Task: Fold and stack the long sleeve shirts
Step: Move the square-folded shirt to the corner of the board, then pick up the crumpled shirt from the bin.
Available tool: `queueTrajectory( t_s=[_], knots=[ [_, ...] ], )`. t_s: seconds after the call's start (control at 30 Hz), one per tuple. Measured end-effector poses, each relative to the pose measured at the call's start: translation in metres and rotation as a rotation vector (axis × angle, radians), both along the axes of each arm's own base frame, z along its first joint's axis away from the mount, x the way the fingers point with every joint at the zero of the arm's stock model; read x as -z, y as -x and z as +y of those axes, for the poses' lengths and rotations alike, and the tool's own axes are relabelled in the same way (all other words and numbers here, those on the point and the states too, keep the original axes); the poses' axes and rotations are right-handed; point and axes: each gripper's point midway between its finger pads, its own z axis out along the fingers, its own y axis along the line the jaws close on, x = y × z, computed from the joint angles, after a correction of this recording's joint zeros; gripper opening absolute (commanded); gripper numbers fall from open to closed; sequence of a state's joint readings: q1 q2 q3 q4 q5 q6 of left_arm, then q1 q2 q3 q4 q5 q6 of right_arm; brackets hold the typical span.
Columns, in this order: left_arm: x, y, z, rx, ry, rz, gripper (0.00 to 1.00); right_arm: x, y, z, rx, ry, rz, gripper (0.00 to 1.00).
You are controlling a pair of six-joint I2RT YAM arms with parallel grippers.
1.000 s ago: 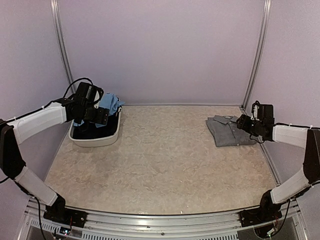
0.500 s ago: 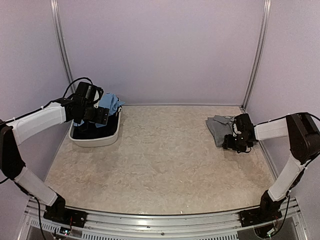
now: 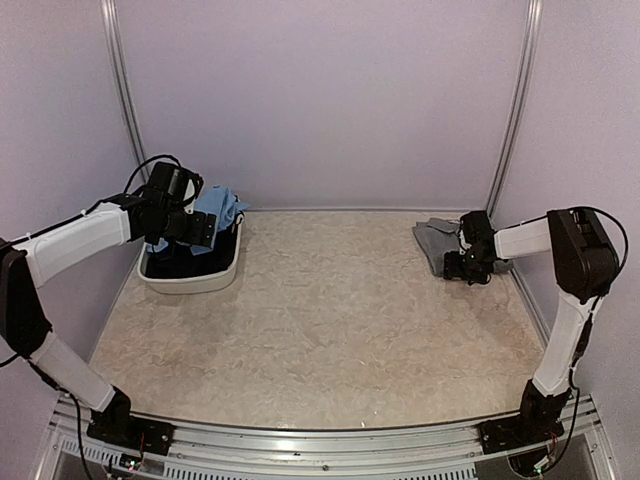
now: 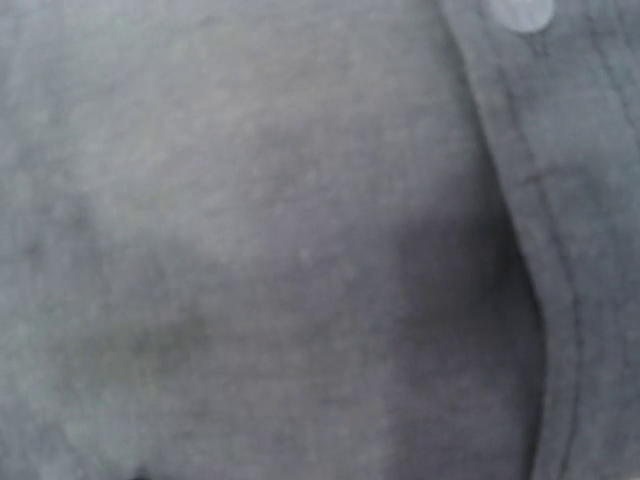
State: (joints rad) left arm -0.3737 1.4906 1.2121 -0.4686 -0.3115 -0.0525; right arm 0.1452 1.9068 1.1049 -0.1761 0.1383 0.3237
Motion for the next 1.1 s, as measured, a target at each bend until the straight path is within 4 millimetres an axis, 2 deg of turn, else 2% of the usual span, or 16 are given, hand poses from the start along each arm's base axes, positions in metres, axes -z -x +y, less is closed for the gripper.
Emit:
queueTrajectory(
  t_s=[0.1, 0.2, 0.33, 0.4, 0.47, 0.53, 0.63, 0.73, 0.8, 0.87, 0.93, 1.0, 1.1],
  knots=[
    [0.0, -0.01, 0.011, -0.03, 0.057, 0.014, 0.9, -0.003, 0.002, 0.006, -0.036, -0.006, -0.008, 0.75],
    [0.0, -0.026, 0.026, -0.072, 0.108, 0.026, 0.92, -0.017, 0.016, 0.024, -0.09, -0.011, -0.035, 0.75],
    [0.011, -0.045, 0.039, -0.109, 0.139, 0.054, 0.95, -0.057, 0.034, 0.066, -0.202, -0.04, -0.122, 0.75],
    [0.022, -0.054, 0.041, -0.121, 0.141, 0.078, 0.91, -0.077, 0.036, 0.086, -0.25, -0.068, -0.176, 0.75],
    [0.035, -0.062, 0.041, -0.131, 0.132, 0.106, 0.78, -0.092, 0.037, 0.098, -0.282, -0.09, -0.215, 0.75],
    [0.047, -0.069, 0.042, -0.14, 0.126, 0.132, 0.55, -0.099, 0.041, 0.108, -0.308, -0.112, -0.237, 0.74],
    [0.058, -0.079, 0.04, -0.139, 0.127, 0.152, 0.19, -0.1, 0.046, 0.115, -0.326, -0.133, -0.242, 0.74],
    [0.058, -0.084, 0.039, -0.132, 0.143, 0.154, 0.02, -0.095, 0.057, 0.122, -0.346, -0.146, -0.23, 0.74],
    [0.055, -0.083, 0.038, -0.128, 0.146, 0.149, 0.0, -0.095, 0.064, 0.126, -0.359, -0.153, -0.227, 0.74],
    [0.046, -0.081, 0.035, -0.121, 0.144, 0.132, 0.0, -0.099, 0.07, 0.128, -0.368, -0.162, -0.235, 0.74],
    [0.023, -0.075, 0.027, -0.108, 0.135, 0.088, 0.0, -0.107, 0.074, 0.127, -0.372, -0.167, -0.252, 0.74],
    [-0.012, -0.066, 0.013, -0.08, 0.134, 0.015, 0.0, -0.118, 0.077, 0.126, -0.373, -0.172, -0.276, 0.74],
    [-0.088, -0.042, -0.016, -0.008, 0.172, -0.139, 0.0, -0.135, 0.079, 0.125, -0.373, -0.176, -0.32, 0.74]
  ],
)
